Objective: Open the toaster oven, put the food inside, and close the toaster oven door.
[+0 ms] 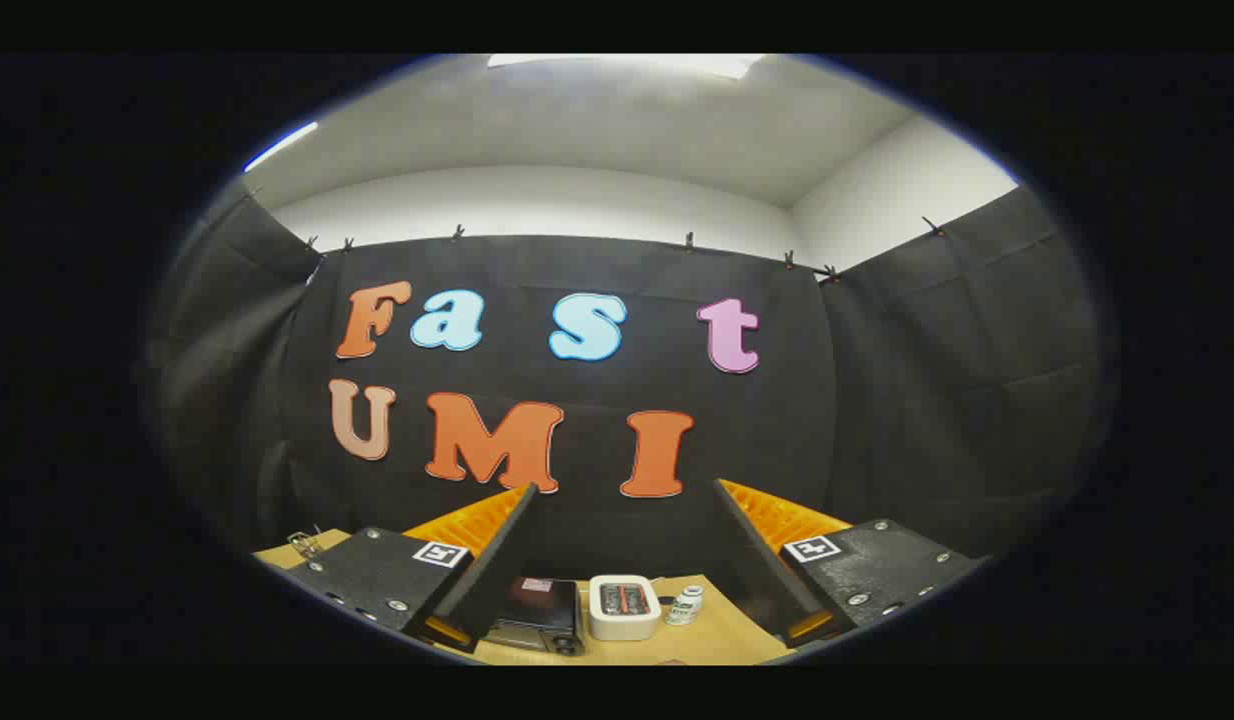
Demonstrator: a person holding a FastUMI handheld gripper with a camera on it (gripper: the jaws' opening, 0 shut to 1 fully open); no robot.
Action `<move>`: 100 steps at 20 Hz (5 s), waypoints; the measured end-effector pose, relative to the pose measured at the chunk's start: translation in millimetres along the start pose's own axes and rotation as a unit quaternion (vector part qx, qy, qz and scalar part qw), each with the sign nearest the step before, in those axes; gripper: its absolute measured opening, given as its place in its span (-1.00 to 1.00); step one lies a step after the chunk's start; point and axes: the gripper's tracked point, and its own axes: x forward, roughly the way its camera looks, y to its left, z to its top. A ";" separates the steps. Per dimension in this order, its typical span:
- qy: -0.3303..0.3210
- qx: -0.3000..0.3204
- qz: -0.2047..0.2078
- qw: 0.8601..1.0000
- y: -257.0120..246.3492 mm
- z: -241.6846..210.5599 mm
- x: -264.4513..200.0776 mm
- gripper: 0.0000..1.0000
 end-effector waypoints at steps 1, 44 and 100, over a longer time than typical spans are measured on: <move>-0.002 0.000 0.001 1.000 1.1 1.2 0.6 0.97; 0.360 0.041 0.081 0.929 234.7 -383.9 21.2 1.00; 0.474 0.039 0.077 0.876 35.8 -433.6 -116.6 0.83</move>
